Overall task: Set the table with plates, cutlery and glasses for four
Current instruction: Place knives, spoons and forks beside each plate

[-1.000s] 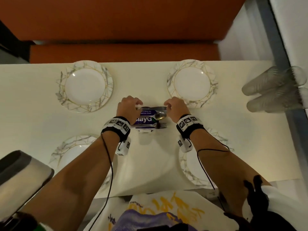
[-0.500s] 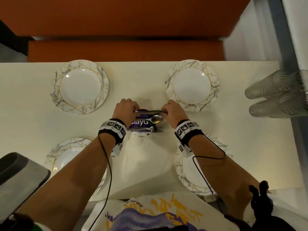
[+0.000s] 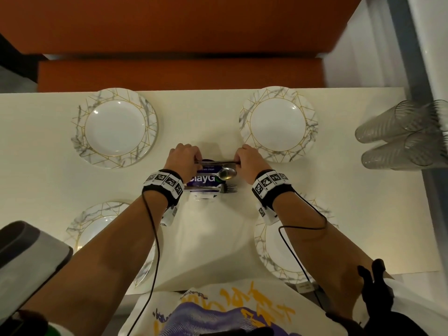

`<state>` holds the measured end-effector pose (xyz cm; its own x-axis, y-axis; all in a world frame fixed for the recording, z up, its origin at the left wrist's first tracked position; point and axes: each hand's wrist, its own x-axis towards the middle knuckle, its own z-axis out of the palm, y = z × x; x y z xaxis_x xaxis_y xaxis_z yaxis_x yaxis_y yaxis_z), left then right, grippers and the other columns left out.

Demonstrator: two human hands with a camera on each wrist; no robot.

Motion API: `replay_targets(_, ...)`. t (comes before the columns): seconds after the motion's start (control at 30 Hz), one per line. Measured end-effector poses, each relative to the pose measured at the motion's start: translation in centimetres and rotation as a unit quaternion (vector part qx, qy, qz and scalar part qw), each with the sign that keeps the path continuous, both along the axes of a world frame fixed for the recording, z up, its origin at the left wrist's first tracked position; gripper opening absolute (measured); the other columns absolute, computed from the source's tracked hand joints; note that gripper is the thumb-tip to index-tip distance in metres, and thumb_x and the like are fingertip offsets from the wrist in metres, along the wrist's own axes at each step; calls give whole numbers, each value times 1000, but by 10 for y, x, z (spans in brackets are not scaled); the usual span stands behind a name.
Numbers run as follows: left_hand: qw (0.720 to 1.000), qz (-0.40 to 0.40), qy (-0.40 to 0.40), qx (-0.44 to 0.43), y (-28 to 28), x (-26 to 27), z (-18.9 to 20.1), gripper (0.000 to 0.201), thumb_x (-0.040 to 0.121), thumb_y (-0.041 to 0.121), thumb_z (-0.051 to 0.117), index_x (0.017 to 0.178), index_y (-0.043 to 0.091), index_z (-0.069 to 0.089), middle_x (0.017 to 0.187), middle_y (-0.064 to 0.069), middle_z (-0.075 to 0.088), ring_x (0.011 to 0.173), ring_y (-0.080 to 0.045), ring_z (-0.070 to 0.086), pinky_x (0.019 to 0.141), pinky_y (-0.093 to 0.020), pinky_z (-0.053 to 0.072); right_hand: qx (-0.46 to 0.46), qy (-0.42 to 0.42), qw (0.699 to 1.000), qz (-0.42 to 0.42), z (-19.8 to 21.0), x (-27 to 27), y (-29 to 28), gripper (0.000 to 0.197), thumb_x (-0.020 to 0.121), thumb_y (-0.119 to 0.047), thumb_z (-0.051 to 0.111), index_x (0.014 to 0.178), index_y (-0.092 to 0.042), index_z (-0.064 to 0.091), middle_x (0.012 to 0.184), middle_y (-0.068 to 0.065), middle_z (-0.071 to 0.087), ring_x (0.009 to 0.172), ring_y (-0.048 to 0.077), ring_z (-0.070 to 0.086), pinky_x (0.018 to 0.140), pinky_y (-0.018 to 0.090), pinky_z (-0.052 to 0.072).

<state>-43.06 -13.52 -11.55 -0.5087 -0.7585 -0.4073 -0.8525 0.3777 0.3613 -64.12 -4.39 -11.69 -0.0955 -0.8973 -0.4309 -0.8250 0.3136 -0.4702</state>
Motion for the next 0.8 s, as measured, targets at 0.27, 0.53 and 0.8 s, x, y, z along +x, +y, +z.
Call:
replay_targets(0.27, 997, 26, 59, 49, -2, 7, 1, 8, 90, 13, 75, 97, 16, 73, 97, 1, 61, 95, -23, 58, 84, -37, 51, -5, -36, 999, -27, 5, -3, -5, 15, 90, 2, 63, 91, -13, 63, 96, 5, 63, 86, 24, 62, 80, 34, 56)
replay_targets(0.53, 982, 108, 125, 95, -9, 22, 26, 21, 84, 16, 83, 80, 23, 64, 86, -3, 73, 83, -21, 66, 67, -26, 49, -87, -91, 991, -42, 33, -12, -32, 9, 90, -1, 71, 96, -7, 69, 89, 1, 65, 80, 16, 62, 79, 27, 53)
replay_targets(0.8, 903, 271, 257, 211, 18, 50, 65, 18, 79, 16, 89, 88, 10, 75, 78, -5, 79, 56, -11, 62, 52, -25, 44, -103, -212, 958, -166, 55, 16, -38, 18, 94, -10, 67, 111, -14, 69, 96, 4, 69, 69, 15, 64, 63, 29, 59)
